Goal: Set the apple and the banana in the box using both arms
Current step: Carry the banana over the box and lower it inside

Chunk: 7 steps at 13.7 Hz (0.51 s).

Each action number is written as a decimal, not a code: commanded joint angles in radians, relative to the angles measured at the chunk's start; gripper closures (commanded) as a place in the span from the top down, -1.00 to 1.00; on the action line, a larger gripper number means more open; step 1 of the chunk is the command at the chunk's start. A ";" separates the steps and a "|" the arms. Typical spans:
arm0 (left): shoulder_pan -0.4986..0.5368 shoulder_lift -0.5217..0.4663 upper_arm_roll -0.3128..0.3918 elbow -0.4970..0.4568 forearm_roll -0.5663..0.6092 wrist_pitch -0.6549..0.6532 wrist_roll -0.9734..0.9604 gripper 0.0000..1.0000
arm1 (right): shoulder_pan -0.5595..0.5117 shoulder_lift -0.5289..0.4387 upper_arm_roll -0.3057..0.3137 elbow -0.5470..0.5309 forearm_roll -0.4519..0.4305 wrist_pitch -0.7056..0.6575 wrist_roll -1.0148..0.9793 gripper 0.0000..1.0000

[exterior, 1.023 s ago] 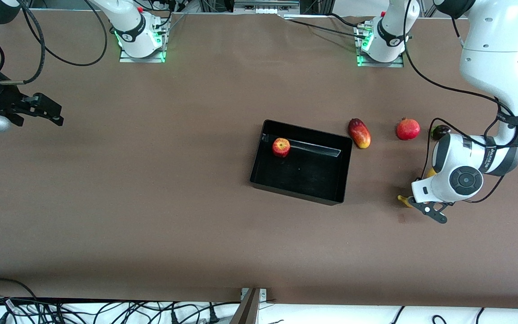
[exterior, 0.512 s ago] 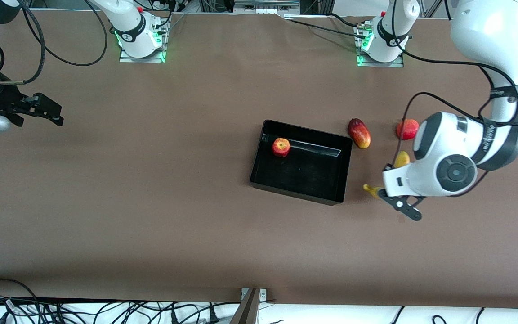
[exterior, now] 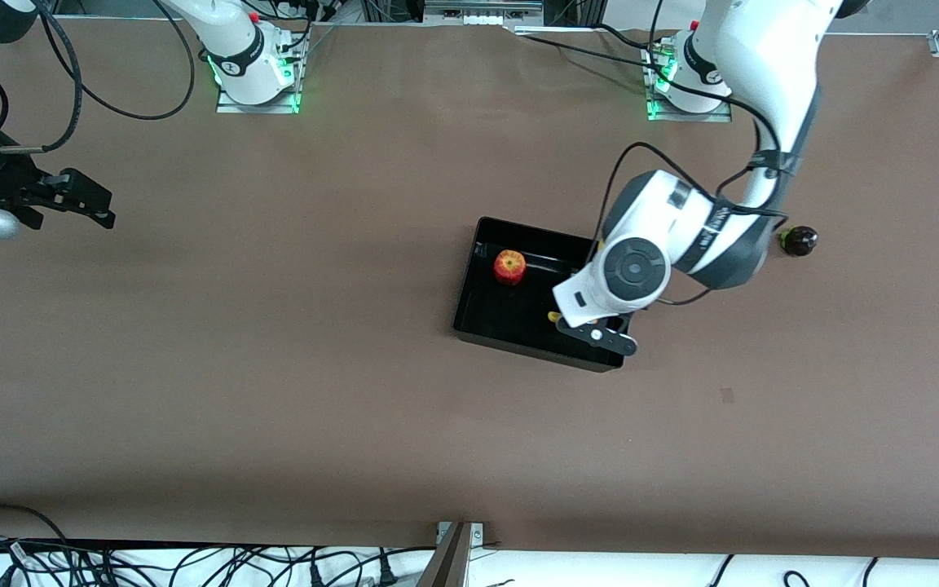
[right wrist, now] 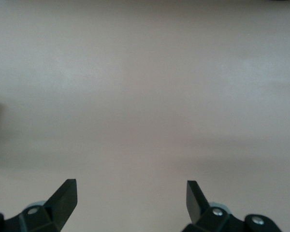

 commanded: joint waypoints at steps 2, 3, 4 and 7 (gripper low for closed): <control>-0.010 0.052 0.010 0.012 -0.007 0.044 -0.022 -1.00 | 0.001 0.002 0.003 0.015 -0.009 -0.004 -0.001 1.00; -0.010 0.067 0.010 0.012 -0.006 0.054 -0.021 -1.00 | 0.001 0.002 0.003 0.015 -0.009 -0.004 -0.001 1.00; -0.017 0.084 0.010 0.009 -0.005 0.077 -0.021 -1.00 | 0.001 0.002 0.003 0.015 -0.009 -0.004 -0.001 1.00; -0.028 0.127 0.017 -0.002 0.015 0.134 -0.022 -1.00 | 0.001 0.002 0.003 0.015 -0.009 -0.004 -0.001 1.00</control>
